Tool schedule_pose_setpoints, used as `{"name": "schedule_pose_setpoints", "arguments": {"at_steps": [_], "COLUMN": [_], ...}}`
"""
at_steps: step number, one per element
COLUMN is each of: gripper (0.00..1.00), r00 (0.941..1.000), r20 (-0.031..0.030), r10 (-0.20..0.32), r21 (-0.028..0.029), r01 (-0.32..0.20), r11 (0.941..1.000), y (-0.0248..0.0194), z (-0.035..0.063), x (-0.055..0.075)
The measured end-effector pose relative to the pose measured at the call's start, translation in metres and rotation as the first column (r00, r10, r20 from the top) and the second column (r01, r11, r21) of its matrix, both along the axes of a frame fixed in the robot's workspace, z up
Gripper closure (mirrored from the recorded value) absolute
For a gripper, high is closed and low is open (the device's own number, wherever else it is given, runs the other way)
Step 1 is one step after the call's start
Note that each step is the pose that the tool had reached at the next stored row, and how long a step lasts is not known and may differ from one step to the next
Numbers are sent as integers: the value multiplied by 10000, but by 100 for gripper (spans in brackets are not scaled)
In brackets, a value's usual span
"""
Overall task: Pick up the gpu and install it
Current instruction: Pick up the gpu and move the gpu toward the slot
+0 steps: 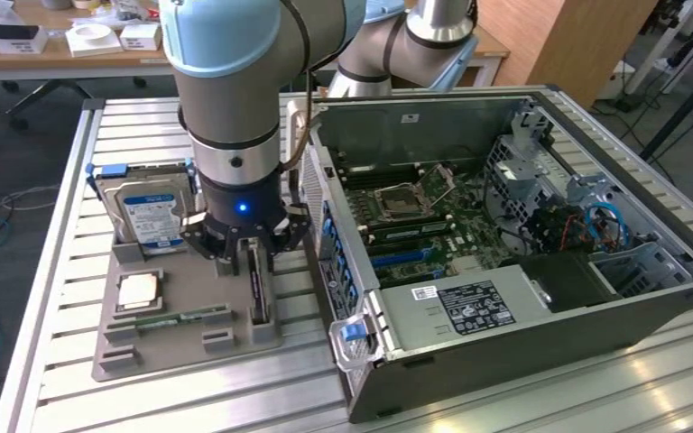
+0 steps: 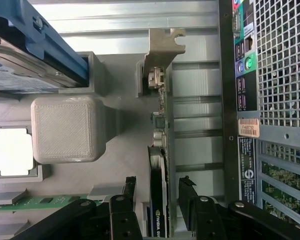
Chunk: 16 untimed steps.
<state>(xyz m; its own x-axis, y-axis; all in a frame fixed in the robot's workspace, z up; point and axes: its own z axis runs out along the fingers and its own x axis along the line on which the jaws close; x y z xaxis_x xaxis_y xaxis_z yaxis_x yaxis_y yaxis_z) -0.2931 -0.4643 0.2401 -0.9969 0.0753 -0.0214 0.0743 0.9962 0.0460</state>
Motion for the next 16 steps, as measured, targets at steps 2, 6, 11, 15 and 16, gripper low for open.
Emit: {"name": "schedule_pose_setpoints", "arguments": {"at_steps": [2,6,11,15,16], "gripper": [53,53,53,53,53], "r00": [10000,10000,10000,10000,10000], "r20": [-1,3,-2,1,0], "r10": [0,0,0,0,0], "r21": [-1,3,-1,1,1], "r01": [0,0,0,0,0], "r11": [10000,10000,10000,10000,10000], "y": [0,0,0,0,0], "z": [-3,-29,-45,-49,-49], "x": [0,1,0,21,21]}}
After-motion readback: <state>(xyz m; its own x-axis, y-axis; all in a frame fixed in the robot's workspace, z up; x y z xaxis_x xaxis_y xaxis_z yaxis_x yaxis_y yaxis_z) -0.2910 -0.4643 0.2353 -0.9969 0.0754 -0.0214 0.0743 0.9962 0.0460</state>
